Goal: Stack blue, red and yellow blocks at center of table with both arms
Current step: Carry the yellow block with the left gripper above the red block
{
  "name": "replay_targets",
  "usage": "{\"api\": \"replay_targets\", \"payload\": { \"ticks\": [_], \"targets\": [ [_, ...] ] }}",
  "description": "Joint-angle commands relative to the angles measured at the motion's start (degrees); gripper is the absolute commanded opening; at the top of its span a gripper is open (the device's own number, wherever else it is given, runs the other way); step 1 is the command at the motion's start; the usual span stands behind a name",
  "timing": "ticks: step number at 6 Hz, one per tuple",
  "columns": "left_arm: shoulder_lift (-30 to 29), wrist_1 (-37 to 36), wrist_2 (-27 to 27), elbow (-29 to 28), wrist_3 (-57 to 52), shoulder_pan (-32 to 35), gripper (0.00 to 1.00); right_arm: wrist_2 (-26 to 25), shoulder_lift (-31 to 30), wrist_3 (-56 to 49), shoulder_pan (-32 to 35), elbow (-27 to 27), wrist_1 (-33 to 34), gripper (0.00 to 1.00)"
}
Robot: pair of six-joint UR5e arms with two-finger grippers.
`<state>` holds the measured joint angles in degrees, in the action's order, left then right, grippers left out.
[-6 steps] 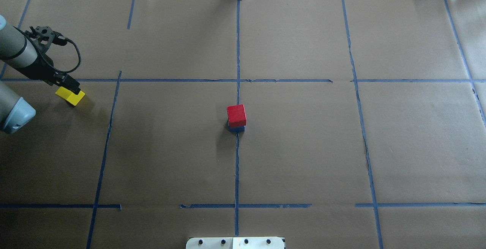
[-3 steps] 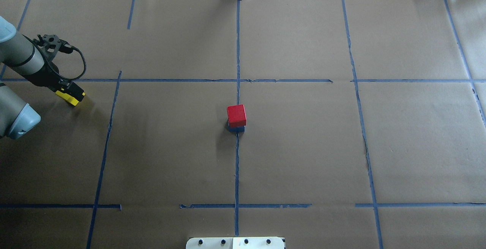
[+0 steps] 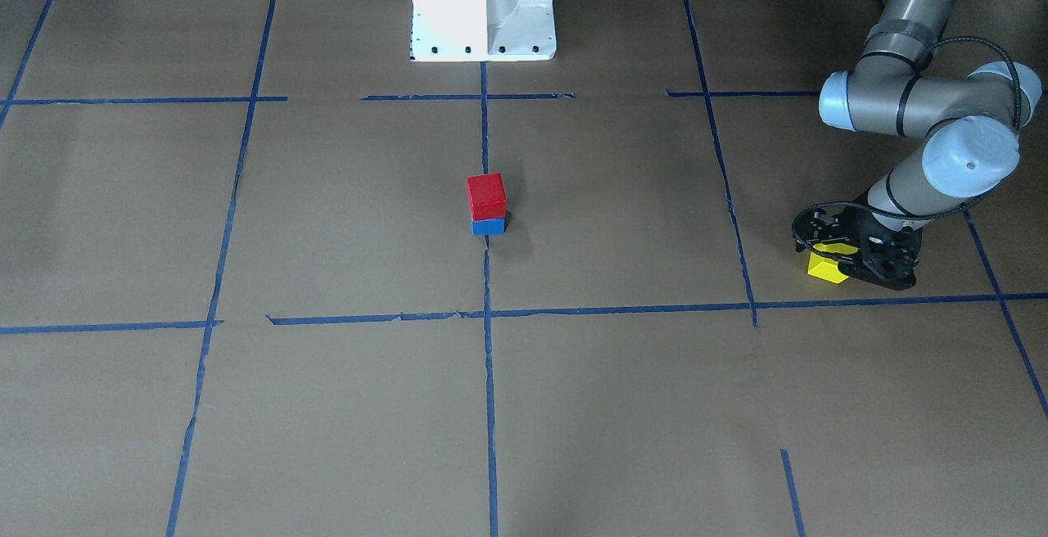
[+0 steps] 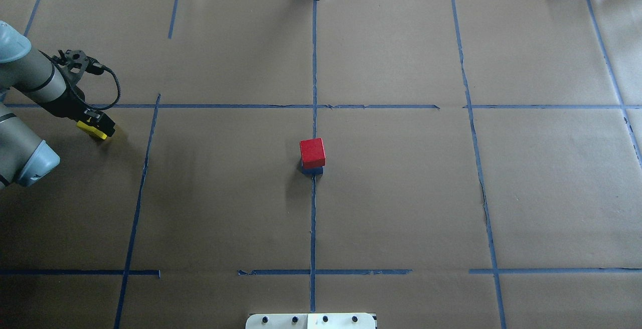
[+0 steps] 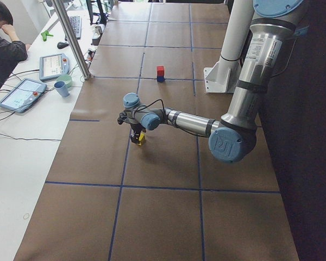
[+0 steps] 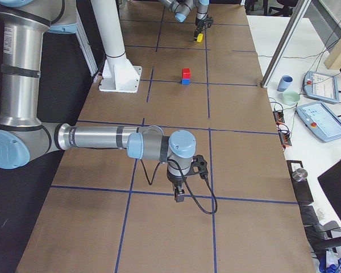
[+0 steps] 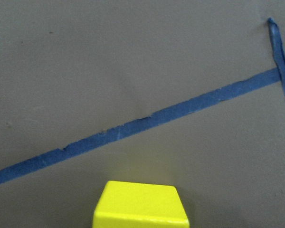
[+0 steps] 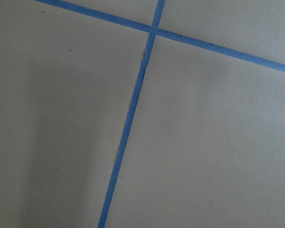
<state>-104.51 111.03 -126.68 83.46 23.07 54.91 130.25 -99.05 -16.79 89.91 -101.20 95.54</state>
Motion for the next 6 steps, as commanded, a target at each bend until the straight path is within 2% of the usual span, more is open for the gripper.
{"api": "replay_targets", "payload": {
  "ticks": [1,2,4,5,6],
  "targets": [
    [-2.4,0.0,0.1,1.6,2.7,0.1,0.03,0.0,0.0,0.0,0.0,-0.1,0.0,1.00],
    [-4.6,-0.2,0.1,2.2,6.9,0.1,0.03,0.0,0.0,0.0,0.0,-0.1,0.0,1.00],
    [-10.2,-0.5,0.1,4.9,26.1,-2.0,0.04,0.0,0.0,0.1,0.0,-0.1,0.0,1.00],
    [-15.1,-2.5,0.1,5.2,37.1,-5.7,0.04,0.0,0.0,0.0,0.0,-0.1,0.0,1.00],
    [-21.2,-8.6,0.5,5.5,42.8,-7.3,0.04,0.0,0.0,0.0,0.0,-0.1,0.0,1.00]
  ]
}}
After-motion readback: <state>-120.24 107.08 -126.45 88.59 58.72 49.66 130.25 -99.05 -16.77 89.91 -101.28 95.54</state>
